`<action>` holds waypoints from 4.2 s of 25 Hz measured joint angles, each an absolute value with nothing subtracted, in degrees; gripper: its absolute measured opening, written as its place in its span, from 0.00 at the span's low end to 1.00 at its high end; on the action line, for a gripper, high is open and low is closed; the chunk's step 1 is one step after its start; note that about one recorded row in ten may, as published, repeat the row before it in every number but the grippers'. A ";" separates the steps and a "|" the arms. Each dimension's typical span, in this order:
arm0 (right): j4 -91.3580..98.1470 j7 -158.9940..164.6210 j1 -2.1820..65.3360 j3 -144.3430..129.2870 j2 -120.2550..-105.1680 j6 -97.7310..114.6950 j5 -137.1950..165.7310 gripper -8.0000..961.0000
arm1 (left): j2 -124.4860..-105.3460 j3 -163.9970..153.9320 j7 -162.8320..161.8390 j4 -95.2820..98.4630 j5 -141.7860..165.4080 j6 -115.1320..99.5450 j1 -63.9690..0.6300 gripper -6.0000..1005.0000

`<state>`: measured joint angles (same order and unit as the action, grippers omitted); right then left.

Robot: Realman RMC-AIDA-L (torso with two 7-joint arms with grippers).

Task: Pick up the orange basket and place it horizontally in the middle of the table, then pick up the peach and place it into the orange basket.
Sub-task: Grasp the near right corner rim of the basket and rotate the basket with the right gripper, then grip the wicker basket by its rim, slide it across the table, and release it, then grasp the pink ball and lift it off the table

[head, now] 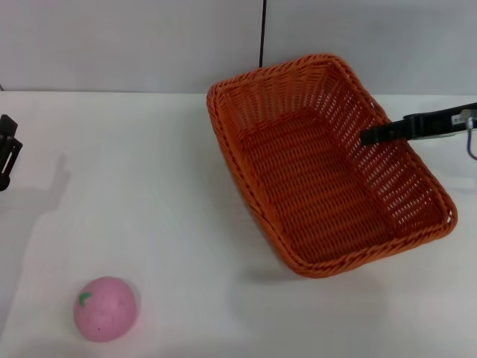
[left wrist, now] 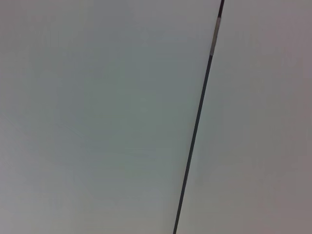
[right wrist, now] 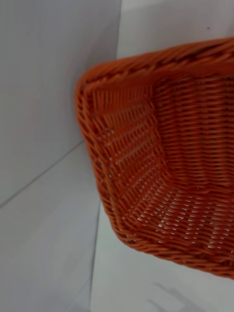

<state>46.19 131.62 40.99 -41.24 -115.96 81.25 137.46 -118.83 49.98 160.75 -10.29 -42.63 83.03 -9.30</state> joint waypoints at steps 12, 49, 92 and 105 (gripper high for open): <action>43.49 132.38 41.58 -46.50 -116.48 76.89 137.71 0.65 | -118.83 50.10 160.75 -10.28 -42.70 83.41 -8.54 0.81; 64.17 98.46 42.53 -49.72 -114.04 92.13 135.24 0.15 | -118.81 47.30 160.75 -10.39 -42.18 88.02 -4.04 0.81; 45.85 83.18 51.80 -70.70 -118.94 64.98 135.71 0.39 | -118.83 44.29 160.83 -11.87 -42.71 87.74 -1.90 0.81; 65.31 87.01 30.88 -69.98 -119.11 63.15 109.07 0.64 | -116.50 38.23 136.88 5.32 -42.06 98.64 -6.38 0.81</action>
<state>65.31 87.02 30.88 -69.98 -119.11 63.15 109.07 -116.50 38.23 136.88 5.32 -42.06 98.64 -6.38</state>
